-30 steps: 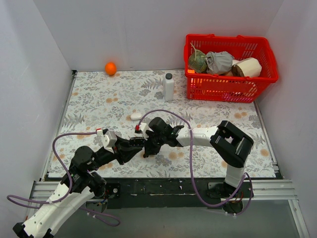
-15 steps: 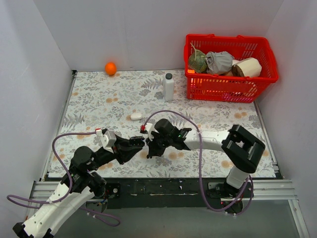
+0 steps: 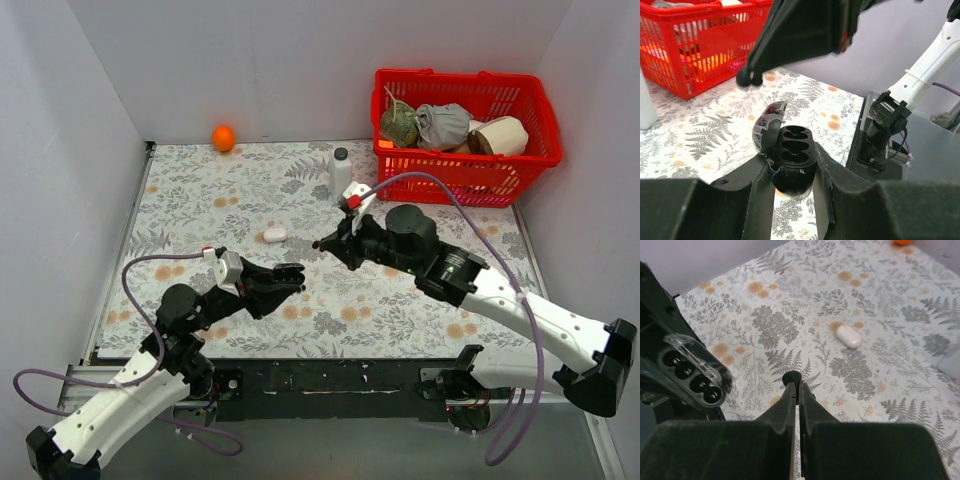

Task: Insert the wireless bluetooth earbuds into the charging case
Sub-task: Pick up the earbud from the center of the board, then place the earbud in the charging case, then pick up the earbud from the center of the board.

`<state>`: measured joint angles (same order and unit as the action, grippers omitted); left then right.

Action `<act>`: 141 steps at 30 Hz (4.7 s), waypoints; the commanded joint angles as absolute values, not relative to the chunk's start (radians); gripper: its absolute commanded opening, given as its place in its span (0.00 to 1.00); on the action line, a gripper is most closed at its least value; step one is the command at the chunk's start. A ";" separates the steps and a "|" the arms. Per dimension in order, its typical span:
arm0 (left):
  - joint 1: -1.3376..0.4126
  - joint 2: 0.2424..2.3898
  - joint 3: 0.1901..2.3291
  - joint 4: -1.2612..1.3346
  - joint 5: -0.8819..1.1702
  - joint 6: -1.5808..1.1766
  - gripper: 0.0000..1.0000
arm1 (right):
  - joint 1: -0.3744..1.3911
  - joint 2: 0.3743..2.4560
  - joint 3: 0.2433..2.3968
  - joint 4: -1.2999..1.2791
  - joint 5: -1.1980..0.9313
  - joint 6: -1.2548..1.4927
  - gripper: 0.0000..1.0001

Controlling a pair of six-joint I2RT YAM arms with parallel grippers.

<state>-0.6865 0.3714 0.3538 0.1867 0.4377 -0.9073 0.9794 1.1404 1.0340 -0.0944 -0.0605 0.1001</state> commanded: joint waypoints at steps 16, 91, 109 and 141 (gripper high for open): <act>-0.658 0.894 0.420 0.771 0.856 -1.041 0.00 | 1.049 0.868 1.072 -0.245 -0.218 -0.089 0.01; -0.649 0.832 0.396 0.807 0.744 -1.092 0.00 | 1.097 0.762 0.939 -0.117 0.152 -0.006 0.44; -0.649 0.285 0.341 0.203 0.568 -0.983 0.00 | 0.934 1.312 0.787 0.040 -0.150 0.193 0.43; -0.649 0.207 0.364 0.089 0.555 -0.963 0.00 | 0.936 1.798 1.011 0.074 -0.196 0.224 0.01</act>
<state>-0.6506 0.2073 0.3393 0.1101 0.5640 -0.9802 0.9428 1.7756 0.9821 0.0399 -0.2077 0.2260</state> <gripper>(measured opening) 0.283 0.023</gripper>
